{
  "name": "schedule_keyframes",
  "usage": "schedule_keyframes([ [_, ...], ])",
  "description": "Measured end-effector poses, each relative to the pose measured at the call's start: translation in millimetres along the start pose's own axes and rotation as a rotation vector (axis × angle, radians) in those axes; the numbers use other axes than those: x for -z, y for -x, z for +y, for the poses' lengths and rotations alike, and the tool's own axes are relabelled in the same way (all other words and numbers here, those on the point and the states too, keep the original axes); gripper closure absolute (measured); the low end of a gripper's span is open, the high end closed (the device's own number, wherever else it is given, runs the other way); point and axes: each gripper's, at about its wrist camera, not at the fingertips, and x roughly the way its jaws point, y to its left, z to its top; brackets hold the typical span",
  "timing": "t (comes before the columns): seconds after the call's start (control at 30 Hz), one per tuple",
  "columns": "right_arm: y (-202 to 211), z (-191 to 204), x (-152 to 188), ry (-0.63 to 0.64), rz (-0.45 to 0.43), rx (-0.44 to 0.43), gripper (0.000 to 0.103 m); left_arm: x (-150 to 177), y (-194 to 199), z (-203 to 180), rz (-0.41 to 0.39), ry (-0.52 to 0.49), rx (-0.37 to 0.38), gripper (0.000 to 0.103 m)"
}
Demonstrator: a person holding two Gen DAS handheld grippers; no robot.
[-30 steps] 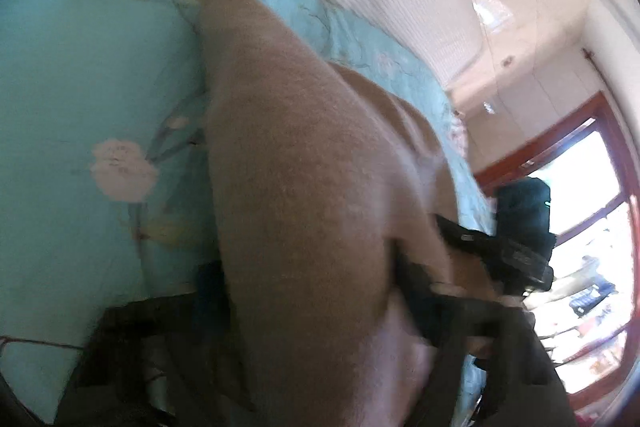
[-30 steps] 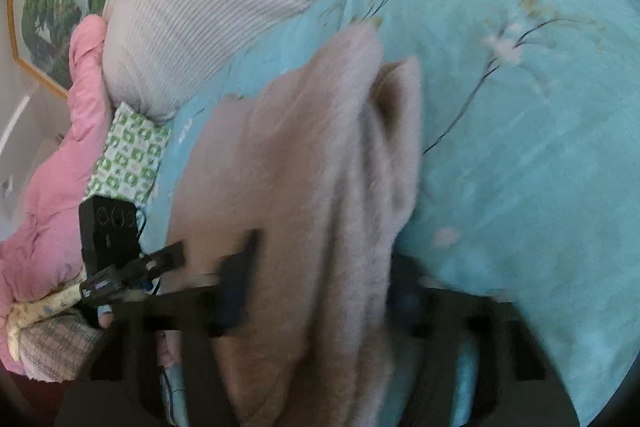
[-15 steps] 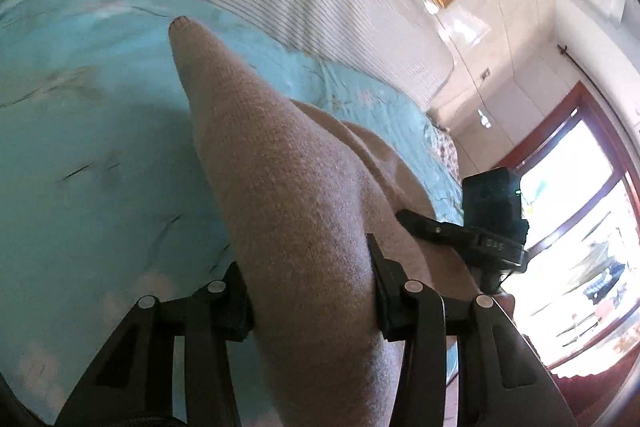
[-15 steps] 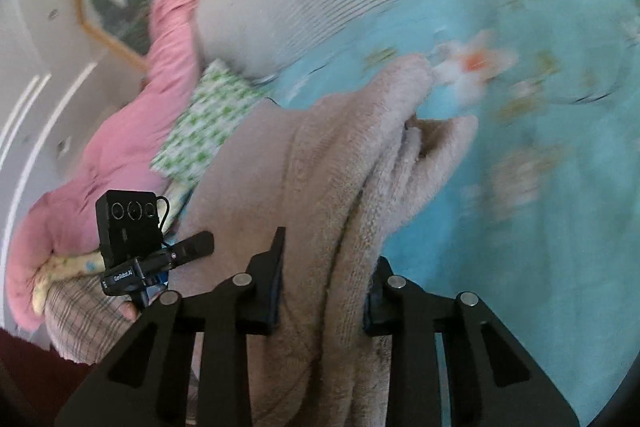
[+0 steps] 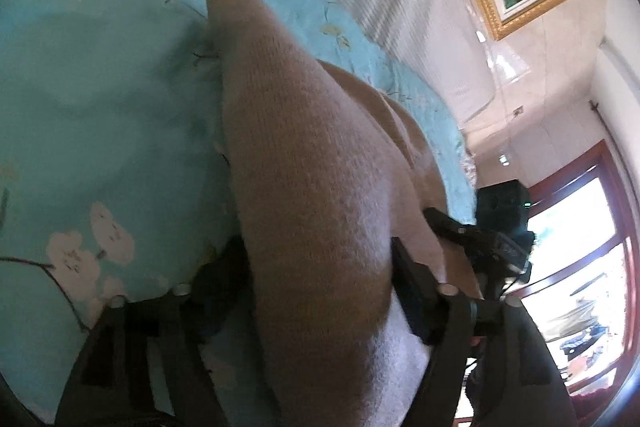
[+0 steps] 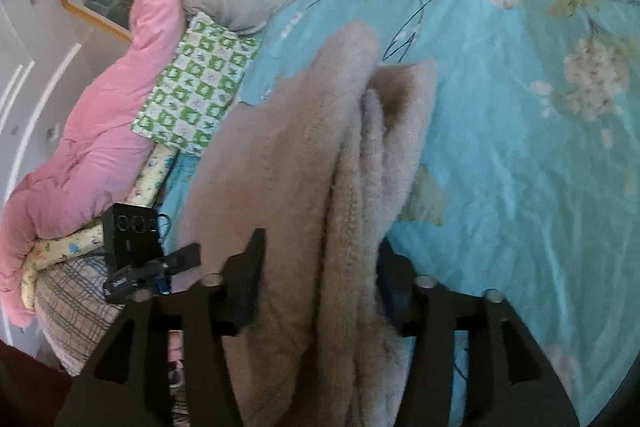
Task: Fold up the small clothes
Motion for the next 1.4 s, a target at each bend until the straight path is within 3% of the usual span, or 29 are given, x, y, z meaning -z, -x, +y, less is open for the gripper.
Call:
schedule_keyframes([
  [0.13, 18, 7, -14, 0.043, -0.066, 0.092, 0.029, -19, 5, 0, -0.013, -0.017, -0.035, 0.021],
  [0.4, 8, 9, -54, 0.048, -0.101, 0.109, 0.031, -62, -1, 27, 0.001, 0.076, -0.035, 0.02],
  [0.43, 0, 6, -58, 0.04, -0.089, 0.107, 0.046, -67, -6, 29, 0.003, 0.091, -0.046, 0.019],
  [0.47, -10, 4, -62, 0.026, -0.065, 0.103, 0.071, -74, -13, 33, 0.004, 0.112, -0.056, 0.021],
  [0.5, -14, 1, -64, 0.015, -0.047, 0.103, 0.079, -82, -16, 33, -0.013, 0.114, -0.063, 0.024],
  [0.57, -20, 2, -69, 0.03, -0.039, 0.122, 0.088, -94, -18, 27, -0.043, 0.069, -0.123, 0.063],
  [0.67, -4, 12, -78, 0.077, -0.128, 0.095, 0.091, -104, -13, 10, -0.09, -0.02, -0.197, 0.083],
  [0.73, -4, 11, -79, 0.097, -0.141, 0.154, 0.092, -103, -17, 2, -0.098, -0.064, -0.26, 0.085],
  [0.83, -26, -9, -77, 0.081, -0.076, 0.231, 0.093, -98, -32, 6, -0.076, -0.1, -0.367, 0.083],
  [0.97, -29, -19, -72, 0.045, -0.064, 0.216, 0.089, -97, -24, 7, -0.088, -0.094, -0.452, 0.06],
  [1.03, -15, -11, -68, 0.05, -0.074, 0.245, 0.081, -92, -13, 6, -0.097, -0.091, -0.465, 0.06],
  [1.2, 30, 14, -35, 0.091, -0.118, 0.274, 0.078, -56, 27, -14, -0.136, -0.127, -0.493, 0.06],
  [1.33, 58, 32, 11, 0.095, -0.152, 0.238, 0.058, -14, 55, -34, -0.14, -0.129, -0.441, 0.047],
  [1.4, 68, 35, 38, 0.09, -0.159, 0.22, 0.057, 12, 64, -43, -0.133, -0.146, -0.419, 0.042],
])
